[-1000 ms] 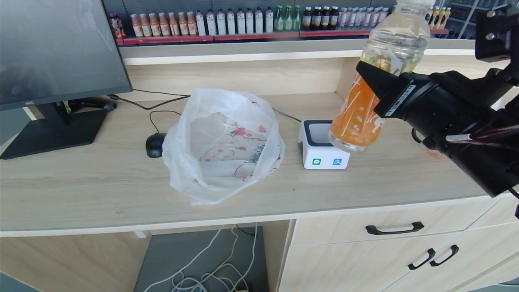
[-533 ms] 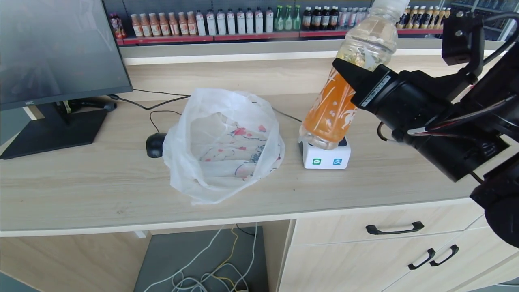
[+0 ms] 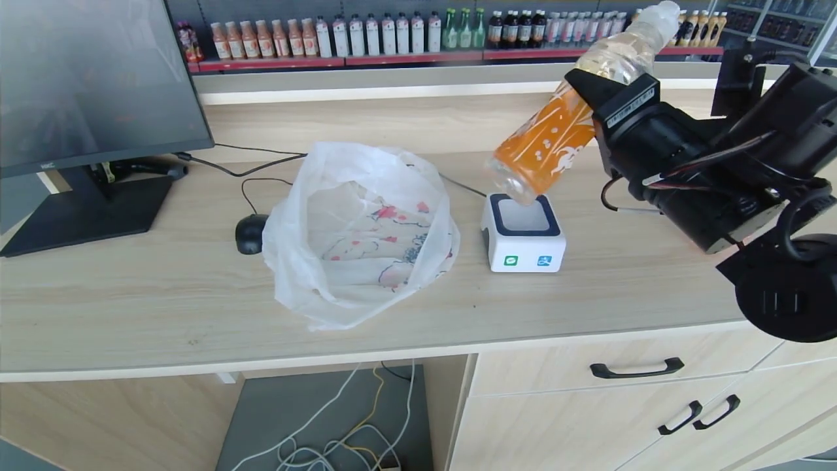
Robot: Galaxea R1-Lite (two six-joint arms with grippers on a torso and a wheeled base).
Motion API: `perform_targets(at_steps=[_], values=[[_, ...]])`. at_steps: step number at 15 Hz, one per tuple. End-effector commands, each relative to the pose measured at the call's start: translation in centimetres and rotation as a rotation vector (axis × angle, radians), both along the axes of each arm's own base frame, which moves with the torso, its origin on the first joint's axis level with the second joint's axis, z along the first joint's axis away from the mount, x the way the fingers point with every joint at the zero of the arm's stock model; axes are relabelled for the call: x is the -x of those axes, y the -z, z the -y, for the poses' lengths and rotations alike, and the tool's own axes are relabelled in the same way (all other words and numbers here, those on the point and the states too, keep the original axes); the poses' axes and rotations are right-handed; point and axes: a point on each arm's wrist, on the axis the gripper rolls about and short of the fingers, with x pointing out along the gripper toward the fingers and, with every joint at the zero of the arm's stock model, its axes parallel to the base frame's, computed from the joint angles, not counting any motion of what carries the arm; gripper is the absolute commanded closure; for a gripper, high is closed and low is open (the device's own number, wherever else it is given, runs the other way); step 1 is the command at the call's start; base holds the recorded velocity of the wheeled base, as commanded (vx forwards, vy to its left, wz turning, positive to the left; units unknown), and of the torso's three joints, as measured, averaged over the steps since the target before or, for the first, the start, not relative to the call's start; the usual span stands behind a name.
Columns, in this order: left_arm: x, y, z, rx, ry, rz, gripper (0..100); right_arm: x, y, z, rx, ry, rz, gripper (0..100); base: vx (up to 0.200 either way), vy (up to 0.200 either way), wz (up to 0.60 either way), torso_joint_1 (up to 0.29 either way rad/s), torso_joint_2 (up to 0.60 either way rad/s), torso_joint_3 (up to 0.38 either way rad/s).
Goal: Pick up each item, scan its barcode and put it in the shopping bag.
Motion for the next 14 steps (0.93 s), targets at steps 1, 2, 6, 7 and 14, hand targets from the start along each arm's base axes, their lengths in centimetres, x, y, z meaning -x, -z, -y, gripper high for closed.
perform_targets(at_steps=[1,2,6,7,14], values=[[0.0,0.0,0.0,0.0,0.0,0.0,0,-1.3,0.5,1.4,-0.074,0.007,-0.037,100,0.0,0.0,0.0,0.0,0.0,0.0],[0.0,0.0,0.0,0.0,0.0,0.0,0,-1.4,0.4,1.5,-0.132,-0.018,-0.054,100,0.0,0.0,0.0,0.0,0.0,0.0],[0.0,0.0,0.0,0.0,0.0,0.0,0,-2.7,2.3,0.9,-0.147,-0.02,-0.117,100,0.0,0.0,0.0,0.0,0.0,0.0],[0.0,0.0,0.0,0.0,0.0,0.0,0,-2.9,2.3,0.8,-0.146,-0.016,-0.102,100,0.0,0.0,0.0,0.0,0.0,0.0],[0.0,0.0,0.0,0.0,-0.002,0.0,0,-3.1,3.9,-1.0,-0.156,0.036,-0.074,100,0.0,0.0,0.0,0.0,0.0,0.0]])
